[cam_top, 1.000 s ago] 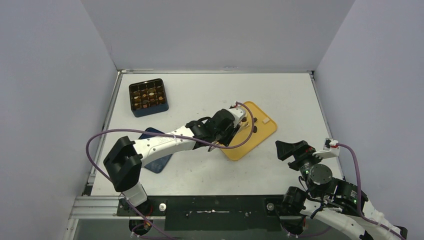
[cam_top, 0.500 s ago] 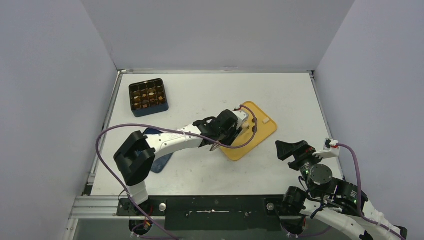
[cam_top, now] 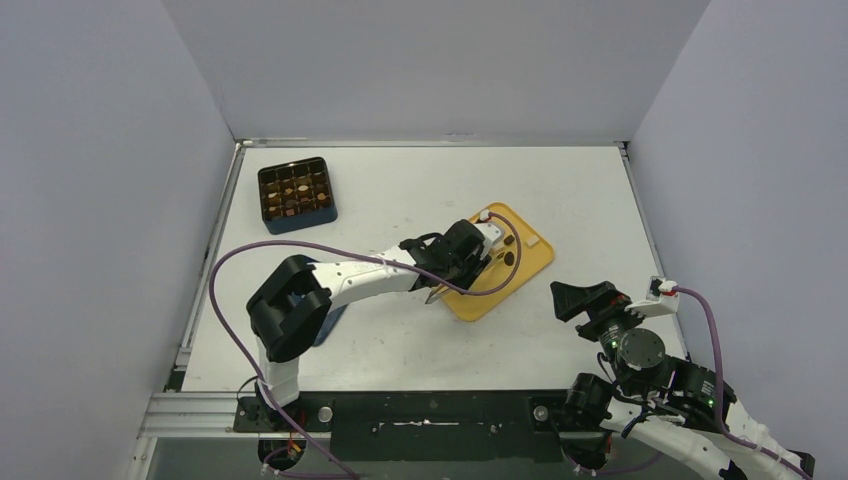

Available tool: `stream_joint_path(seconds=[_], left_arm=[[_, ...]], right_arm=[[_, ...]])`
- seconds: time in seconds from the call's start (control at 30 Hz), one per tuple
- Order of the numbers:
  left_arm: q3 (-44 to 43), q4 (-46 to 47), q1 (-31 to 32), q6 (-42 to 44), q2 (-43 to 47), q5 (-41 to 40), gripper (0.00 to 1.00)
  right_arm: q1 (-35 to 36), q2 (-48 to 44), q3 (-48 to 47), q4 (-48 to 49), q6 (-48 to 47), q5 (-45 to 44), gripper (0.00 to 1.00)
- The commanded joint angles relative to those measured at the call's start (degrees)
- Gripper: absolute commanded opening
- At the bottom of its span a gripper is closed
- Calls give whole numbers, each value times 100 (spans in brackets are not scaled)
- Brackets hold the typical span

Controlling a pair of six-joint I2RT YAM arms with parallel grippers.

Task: Pack the chocolate
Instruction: Pick up the fake chocolate from the plate.

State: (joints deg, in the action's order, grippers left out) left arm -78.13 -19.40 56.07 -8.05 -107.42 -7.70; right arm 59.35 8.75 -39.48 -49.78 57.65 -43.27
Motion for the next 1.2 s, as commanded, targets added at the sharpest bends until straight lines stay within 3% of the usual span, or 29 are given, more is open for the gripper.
stream_joint_path(seconds=[0.0, 0.27, 0.8, 1.17], left_arm=[[-330, 377, -32, 123, -38, -32, 38], [-453, 332, -131, 81, -182, -389, 40], [-471, 763, -185, 181, -334, 251, 39], [-660, 622, -178, 177, -424, 154, 31]], right_arm=[[52, -24, -68, 111, -44, -94, 100], [57, -68, -59, 108, -26, -86, 100], [60, -91, -59, 89, 0, -92, 100], [60, -122, -55, 72, 26, -106, 100]])
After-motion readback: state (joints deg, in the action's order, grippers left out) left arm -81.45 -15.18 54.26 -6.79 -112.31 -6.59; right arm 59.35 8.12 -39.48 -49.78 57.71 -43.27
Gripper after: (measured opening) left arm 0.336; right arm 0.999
